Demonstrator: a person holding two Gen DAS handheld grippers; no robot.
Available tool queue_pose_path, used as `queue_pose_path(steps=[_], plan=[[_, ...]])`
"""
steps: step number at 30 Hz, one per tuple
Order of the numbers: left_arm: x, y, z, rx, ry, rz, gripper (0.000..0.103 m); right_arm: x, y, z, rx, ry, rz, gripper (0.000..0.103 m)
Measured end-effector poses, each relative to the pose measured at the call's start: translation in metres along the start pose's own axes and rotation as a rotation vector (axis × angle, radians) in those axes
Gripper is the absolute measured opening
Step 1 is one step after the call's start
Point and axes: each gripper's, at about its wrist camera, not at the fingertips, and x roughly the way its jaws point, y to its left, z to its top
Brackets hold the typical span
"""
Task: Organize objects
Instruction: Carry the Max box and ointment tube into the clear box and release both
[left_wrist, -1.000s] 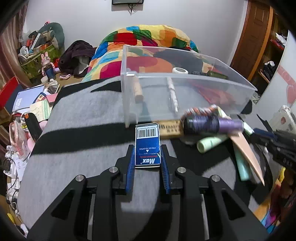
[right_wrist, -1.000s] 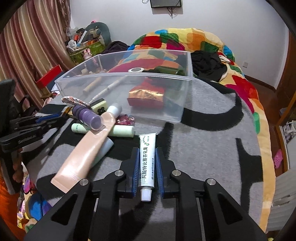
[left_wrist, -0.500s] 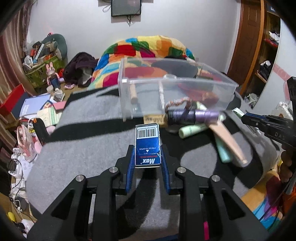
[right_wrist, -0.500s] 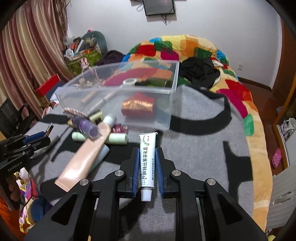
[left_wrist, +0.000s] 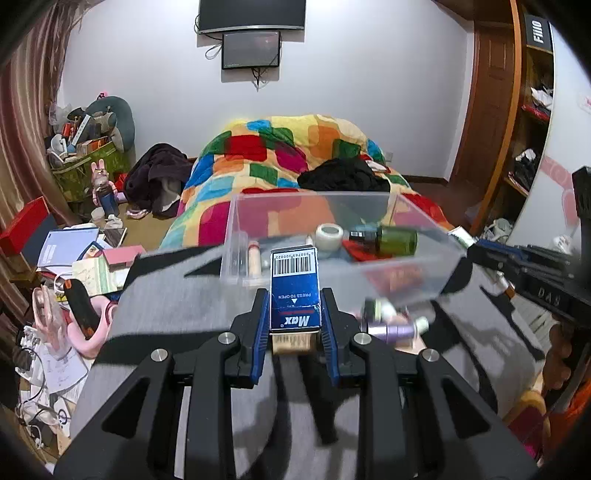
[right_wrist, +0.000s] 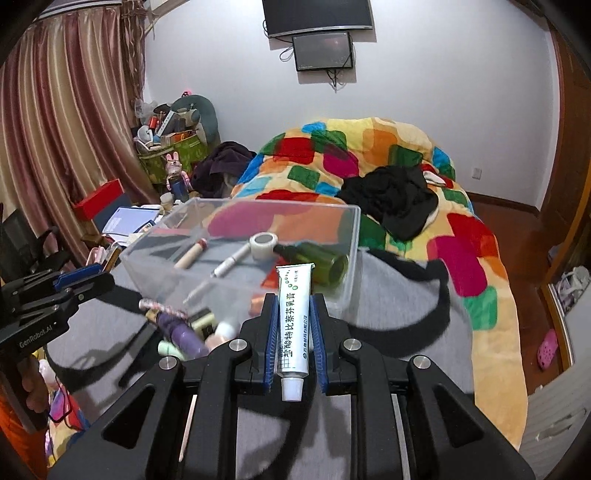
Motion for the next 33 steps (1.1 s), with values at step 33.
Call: queue_pose_path(steps=[33], plan=[[0.054, -0.023, 0.029, 0.049, 0.117, -0.085, 0.026, 0.06, 0.007, 0.027, -0.038, 0.136, 0.085, 0.019]])
